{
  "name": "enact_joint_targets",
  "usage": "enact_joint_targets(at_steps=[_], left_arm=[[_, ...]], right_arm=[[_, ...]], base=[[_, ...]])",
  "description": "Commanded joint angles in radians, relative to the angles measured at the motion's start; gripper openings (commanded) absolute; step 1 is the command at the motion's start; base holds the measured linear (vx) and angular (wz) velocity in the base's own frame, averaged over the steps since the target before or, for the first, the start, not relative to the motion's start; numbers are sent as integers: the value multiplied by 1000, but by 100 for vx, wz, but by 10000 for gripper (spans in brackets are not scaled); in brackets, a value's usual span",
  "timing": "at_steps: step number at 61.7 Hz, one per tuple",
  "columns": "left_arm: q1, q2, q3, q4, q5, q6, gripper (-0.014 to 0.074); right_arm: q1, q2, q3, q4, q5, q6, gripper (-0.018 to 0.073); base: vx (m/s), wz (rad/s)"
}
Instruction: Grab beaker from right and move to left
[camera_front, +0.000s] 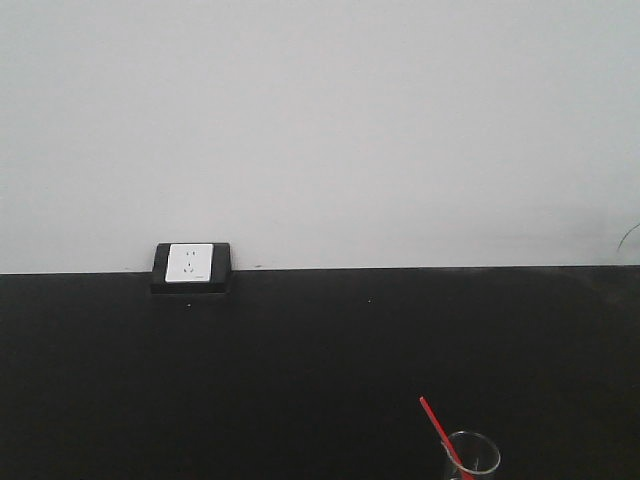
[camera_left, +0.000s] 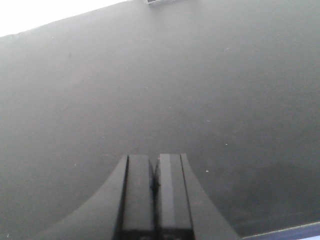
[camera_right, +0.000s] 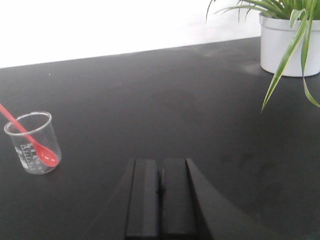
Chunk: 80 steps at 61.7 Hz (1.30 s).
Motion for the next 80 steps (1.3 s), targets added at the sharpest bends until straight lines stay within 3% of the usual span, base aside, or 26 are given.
enact_joint_targets(at_steps=[1,13,28,42,65,80], left_arm=[[-2,-6,19,1,-82,-1,-6],[-2,-6,19,1,-82,-1,-6],[-2,-6,19,1,-82,-1,-6],[-2,-6,19,1,-82,-1,-6],[-2,-6,19,1,-82,-1,-6],[-2,-6,19,1,-82,-1,-6]], right_arm=[[-8,-14,9,-8,-99,-4,-8],[-8,-14,9,-8,-117,-4,-8],[-8,-14,1,-27,-258,-4,-8],[-8,11,-145,26,-254,14,-8],[-8,443,-524,30,-260,6,-8],[-8,606,-558,51,-371,11,-7]], base=[[0,0],[0,0],[0,0],[0,0],[0,0],[0,0]])
